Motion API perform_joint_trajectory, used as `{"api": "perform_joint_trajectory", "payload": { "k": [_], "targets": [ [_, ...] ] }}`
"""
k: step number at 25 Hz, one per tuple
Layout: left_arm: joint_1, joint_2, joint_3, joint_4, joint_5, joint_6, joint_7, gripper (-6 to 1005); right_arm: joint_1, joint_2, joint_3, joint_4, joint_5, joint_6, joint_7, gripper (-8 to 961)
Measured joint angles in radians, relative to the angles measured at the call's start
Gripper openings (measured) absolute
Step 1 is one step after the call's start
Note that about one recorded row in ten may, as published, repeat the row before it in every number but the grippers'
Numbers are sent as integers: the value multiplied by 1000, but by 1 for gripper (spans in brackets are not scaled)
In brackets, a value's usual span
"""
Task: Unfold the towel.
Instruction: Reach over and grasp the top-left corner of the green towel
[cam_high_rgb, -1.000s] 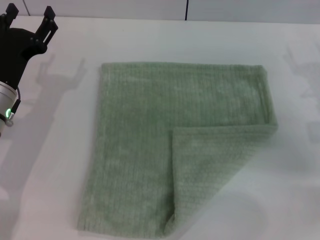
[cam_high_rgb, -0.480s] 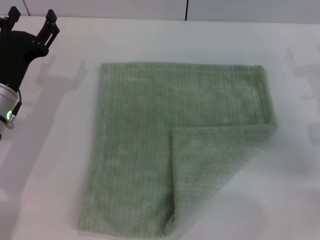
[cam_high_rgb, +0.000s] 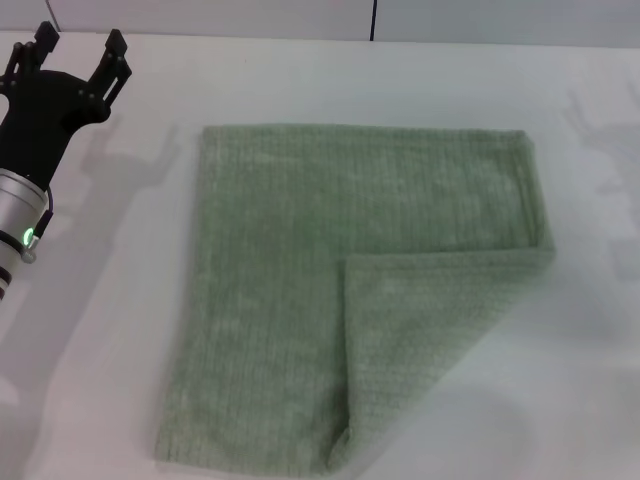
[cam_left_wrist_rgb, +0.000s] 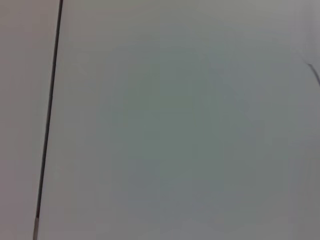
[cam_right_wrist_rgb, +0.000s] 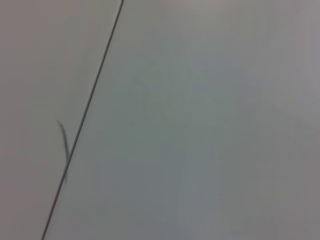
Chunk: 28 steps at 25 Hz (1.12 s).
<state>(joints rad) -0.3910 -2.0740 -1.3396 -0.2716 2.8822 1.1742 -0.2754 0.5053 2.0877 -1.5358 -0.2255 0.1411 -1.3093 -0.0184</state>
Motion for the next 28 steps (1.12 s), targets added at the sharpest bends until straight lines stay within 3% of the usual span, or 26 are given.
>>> {"api": "perform_joint_trajectory", "payload": {
  "k": [2,9,13,17,20,23,26,28],
  "targets": [
    [0,0,0,1,0,-10,1,824,3,0,1,0,0,1,0,790],
    [-4,1,11,2,3,-22,1,673,15,0,2,0,0,12,0,785],
    [-26,8,69,2,5,-69,-9,587,16,0,3,-1,1,13,0,782],
    [-45,8,104,1,5,-124,-11,378,15,0,5,-1,1,13,0,779],
    [-58,7,142,-9,5,-164,-18,143,16,0,8,0,3,13,0,777],
    [-58,7,142,-9,5,-164,-18,70,17,0,9,1,3,13,0,774],
    [-99,12,177,-8,5,-260,-128,-2,18,-1,9,3,3,13,-5,772],
    [-106,12,183,-7,5,-283,-143,-1,18,-1,9,4,3,13,-6,771]
  ]
}}
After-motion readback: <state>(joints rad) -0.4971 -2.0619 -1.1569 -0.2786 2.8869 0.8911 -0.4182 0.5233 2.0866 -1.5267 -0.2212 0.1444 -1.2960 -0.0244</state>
